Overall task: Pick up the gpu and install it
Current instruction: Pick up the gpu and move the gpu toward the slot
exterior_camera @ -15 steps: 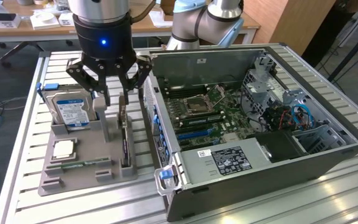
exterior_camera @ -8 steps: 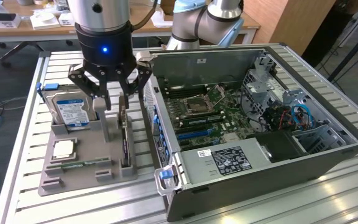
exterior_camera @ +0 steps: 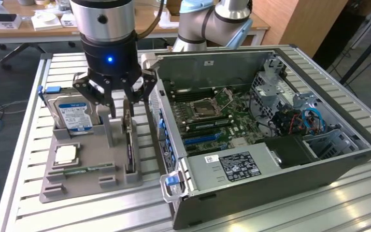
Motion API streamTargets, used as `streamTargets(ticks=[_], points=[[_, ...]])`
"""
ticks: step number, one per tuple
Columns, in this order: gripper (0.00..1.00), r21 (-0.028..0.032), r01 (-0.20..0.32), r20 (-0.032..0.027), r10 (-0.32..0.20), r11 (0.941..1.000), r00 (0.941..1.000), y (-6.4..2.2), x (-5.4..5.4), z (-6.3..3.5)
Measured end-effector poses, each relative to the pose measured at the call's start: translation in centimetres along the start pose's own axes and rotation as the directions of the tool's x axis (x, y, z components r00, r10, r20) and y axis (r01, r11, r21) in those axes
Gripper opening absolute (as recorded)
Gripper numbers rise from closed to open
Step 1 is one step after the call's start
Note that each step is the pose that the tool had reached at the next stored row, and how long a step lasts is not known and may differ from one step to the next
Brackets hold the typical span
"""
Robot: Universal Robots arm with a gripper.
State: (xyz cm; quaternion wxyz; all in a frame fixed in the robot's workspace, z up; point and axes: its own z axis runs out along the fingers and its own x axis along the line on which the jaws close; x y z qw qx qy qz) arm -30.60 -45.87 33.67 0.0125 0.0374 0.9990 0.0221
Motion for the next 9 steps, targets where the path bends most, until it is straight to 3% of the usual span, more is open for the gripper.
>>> streamTargets(ticks=[9], points=[[0.41, 0.0000, 0.000, 0.0000, 0.000, 1.0000, 1.0000, -0.07, 0.0, 1.53]])
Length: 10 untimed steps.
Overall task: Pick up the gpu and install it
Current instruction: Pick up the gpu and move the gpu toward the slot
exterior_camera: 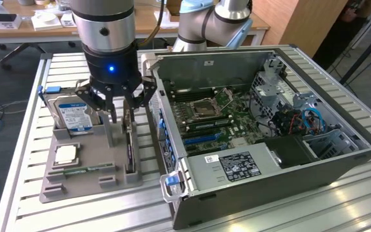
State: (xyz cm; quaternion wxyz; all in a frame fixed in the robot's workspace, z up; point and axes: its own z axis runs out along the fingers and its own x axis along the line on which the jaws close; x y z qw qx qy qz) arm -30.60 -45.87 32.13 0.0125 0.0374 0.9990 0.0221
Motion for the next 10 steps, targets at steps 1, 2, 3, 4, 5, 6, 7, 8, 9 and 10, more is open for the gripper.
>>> streamTargets(ticks=[1, 2, 3, 4, 5, 6, 7, 8, 9, 10], points=[[0.41, 0.0000, 0.000, 0.0000, 0.000, 1.0000, 1.0000, -0.01, 0.0, 0.18], [0.41, 0.0000, 0.000, 0.0000, 0.000, 1.0000, 1.0000, -0.02, 0.0, 0.36], [0.41, 0.0000, 0.000, 0.0000, 0.000, 1.0000, 1.0000, -0.03, 0.0, 0.54], [0.41, 0.0000, 0.000, -0.0001, 0.000, 1.0000, 1.0000, -0.03, 0.0, 0.71], [0.41, 0.0000, 0.000, 0.0000, 0.000, 1.0000, 1.0000, -0.04, 0.0, 0.90], [0.41, 0.0000, 0.000, 0.0000, 0.000, 1.0000, 1.0000, -0.05, 0.0, 1.08], [0.41, 0.0000, 0.000, 0.0000, 0.000, 1.0000, 1.0000, -0.05, 0.0, 1.24], [0.41, -0.0001, 0.000, 0.0001, 0.000, 1.0000, 1.0000, -0.06, 0.0, 1.37], [0.41, 0.0000, 0.000, 0.0000, 0.000, 1.0000, 1.0000, -0.06, 0.0, 1.46], [0.41, 0.0000, 0.000, 0.0000, 0.000, 1.0000, 1.0000, -0.07, 0.0, 1.52]])
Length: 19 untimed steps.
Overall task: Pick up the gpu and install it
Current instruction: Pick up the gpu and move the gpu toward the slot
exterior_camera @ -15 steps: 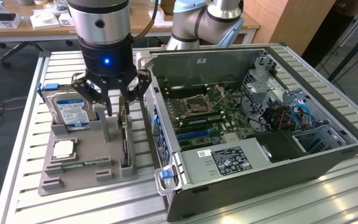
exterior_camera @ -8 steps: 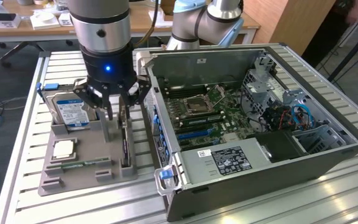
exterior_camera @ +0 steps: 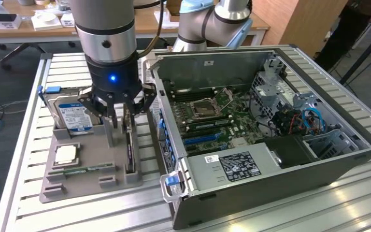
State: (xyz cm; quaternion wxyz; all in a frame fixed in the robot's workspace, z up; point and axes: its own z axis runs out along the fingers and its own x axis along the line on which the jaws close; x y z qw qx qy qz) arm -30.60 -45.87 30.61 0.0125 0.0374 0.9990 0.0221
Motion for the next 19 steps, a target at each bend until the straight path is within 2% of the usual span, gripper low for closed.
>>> streamTargets(ticks=[10, 19], points=[[0.41, -0.0003, 0.000, 0.0001, 0.000, 1.0000, 1.0000, 0.01, -0.1, 0.12], [0.41, -0.0003, 0.000, 0.0000, 0.000, 1.0000, 1.0000, -0.07, -0.1, 1.49]])
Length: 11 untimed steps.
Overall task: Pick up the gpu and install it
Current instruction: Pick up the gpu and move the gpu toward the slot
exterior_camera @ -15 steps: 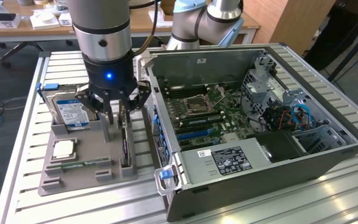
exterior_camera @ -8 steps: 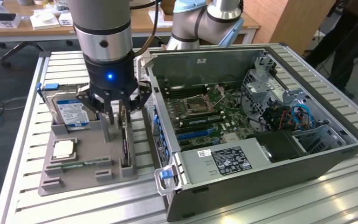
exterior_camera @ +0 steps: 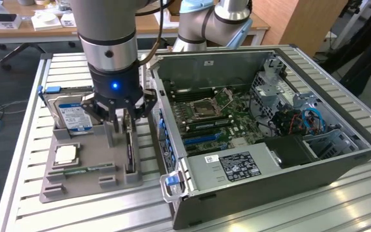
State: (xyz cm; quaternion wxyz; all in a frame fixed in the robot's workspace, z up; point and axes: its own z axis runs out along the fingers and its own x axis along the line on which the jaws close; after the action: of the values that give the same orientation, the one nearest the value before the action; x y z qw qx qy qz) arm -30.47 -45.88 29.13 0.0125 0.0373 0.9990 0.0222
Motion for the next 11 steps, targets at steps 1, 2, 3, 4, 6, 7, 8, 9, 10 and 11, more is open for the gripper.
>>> streamTargets(ticks=[1, 2, 3, 4, 6, 7, 8, 9, 10, 11], points=[[0.41, 0.0000, 0.000, 0.0000, 0.000, 1.0000, 1.0000, 0.00, 0.01, 0.12], [0.41, -0.0001, 0.000, 0.0001, 0.000, 1.0000, 1.0000, -0.01, 0.01, 0.24], [0.41, 0.0000, 0.000, 0.0000, 0.000, 1.0000, 1.0000, -0.01, 0.01, 0.34], [0.41, 0.0000, 0.000, 0.0000, 0.000, 1.0000, 1.0000, -0.02, 0.01, 0.43], [0.41, 0.0000, 0.000, 0.0000, 0.000, 1.0000, 1.0000, -0.03, 0.02, 0.63], [0.41, 0.0000, 0.000, 0.0000, 0.000, 1.0000, 1.0000, -0.03, 0.02, 0.71], [0.41, 0.0001, 0.000, -0.0001, 0.000, 1.0000, 1.0000, -0.03, 0.02, 0.75], [0.41, 0.0002, 0.000, -0.0002, 0.000, 1.0000, 1.0000, -0.04, 0.02, 0.75], [0.41, 0.0002, 0.000, -0.0002, 0.000, 1.0000, 1.0000, -0.04, 0.02, 0.75], [0.41, 0.0002, 0.000, -0.0001, 0.000, 1.0000, 1.0000, -0.04, 0.02, 0.76]])
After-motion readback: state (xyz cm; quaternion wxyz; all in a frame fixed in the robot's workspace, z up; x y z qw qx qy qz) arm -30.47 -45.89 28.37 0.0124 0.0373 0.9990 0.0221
